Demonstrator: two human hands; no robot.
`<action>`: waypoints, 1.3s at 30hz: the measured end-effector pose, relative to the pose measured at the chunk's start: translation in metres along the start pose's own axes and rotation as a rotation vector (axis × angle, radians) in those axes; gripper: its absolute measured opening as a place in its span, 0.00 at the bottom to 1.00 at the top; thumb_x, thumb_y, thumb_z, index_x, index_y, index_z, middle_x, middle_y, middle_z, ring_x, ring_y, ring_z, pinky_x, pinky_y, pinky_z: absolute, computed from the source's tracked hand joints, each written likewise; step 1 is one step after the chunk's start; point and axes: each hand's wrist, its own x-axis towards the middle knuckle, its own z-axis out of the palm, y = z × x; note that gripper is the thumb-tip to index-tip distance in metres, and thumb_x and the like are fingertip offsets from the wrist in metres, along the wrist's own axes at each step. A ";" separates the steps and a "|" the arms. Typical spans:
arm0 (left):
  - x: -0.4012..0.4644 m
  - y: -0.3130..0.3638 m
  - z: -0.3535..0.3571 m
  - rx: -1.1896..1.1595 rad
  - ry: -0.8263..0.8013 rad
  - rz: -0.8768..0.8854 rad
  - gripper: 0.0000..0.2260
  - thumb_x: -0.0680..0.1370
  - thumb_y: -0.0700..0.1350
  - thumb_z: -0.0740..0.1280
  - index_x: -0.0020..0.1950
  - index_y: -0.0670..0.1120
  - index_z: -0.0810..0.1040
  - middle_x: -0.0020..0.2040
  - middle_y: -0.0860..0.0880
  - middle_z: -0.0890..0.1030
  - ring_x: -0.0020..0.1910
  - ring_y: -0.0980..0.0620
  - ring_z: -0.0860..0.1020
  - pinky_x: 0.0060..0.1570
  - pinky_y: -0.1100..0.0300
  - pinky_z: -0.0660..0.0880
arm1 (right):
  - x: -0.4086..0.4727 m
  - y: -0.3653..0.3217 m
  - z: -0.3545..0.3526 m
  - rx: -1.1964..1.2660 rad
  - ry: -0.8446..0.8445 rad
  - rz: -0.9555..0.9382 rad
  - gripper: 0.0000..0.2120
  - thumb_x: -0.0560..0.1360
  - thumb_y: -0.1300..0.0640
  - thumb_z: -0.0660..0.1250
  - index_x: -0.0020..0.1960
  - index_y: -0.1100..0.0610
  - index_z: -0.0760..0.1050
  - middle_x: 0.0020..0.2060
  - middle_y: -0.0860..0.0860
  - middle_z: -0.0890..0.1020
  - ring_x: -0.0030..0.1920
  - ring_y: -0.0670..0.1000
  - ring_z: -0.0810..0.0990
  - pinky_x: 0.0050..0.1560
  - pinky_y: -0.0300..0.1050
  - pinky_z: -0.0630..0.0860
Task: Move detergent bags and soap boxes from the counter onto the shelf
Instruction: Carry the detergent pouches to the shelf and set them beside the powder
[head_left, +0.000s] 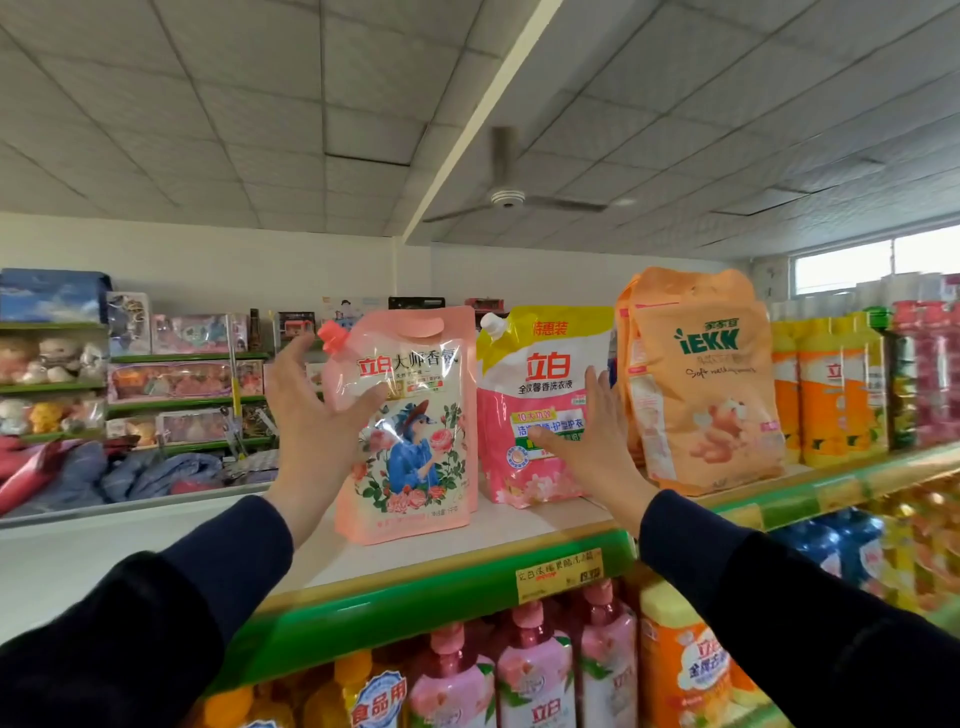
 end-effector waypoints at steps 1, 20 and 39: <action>-0.003 0.007 0.002 -0.006 -0.034 0.061 0.35 0.72 0.49 0.78 0.73 0.58 0.63 0.69 0.58 0.65 0.71 0.52 0.66 0.72 0.49 0.64 | -0.004 -0.003 -0.004 0.013 0.006 0.002 0.55 0.71 0.38 0.75 0.83 0.45 0.40 0.83 0.47 0.43 0.82 0.52 0.41 0.81 0.62 0.45; -0.156 0.140 0.120 -0.420 -1.024 0.198 0.41 0.71 0.52 0.79 0.78 0.55 0.60 0.79 0.51 0.64 0.75 0.52 0.65 0.70 0.55 0.64 | -0.230 -0.039 -0.205 -0.337 0.229 0.182 0.49 0.73 0.39 0.74 0.82 0.42 0.46 0.82 0.42 0.52 0.80 0.46 0.52 0.78 0.51 0.56; -0.443 0.547 0.014 -1.062 -1.707 0.697 0.45 0.72 0.59 0.76 0.82 0.56 0.54 0.82 0.53 0.53 0.80 0.50 0.55 0.78 0.48 0.56 | -0.618 -0.287 -0.478 -1.032 0.660 0.780 0.43 0.74 0.44 0.74 0.81 0.48 0.54 0.81 0.50 0.56 0.80 0.55 0.55 0.78 0.58 0.58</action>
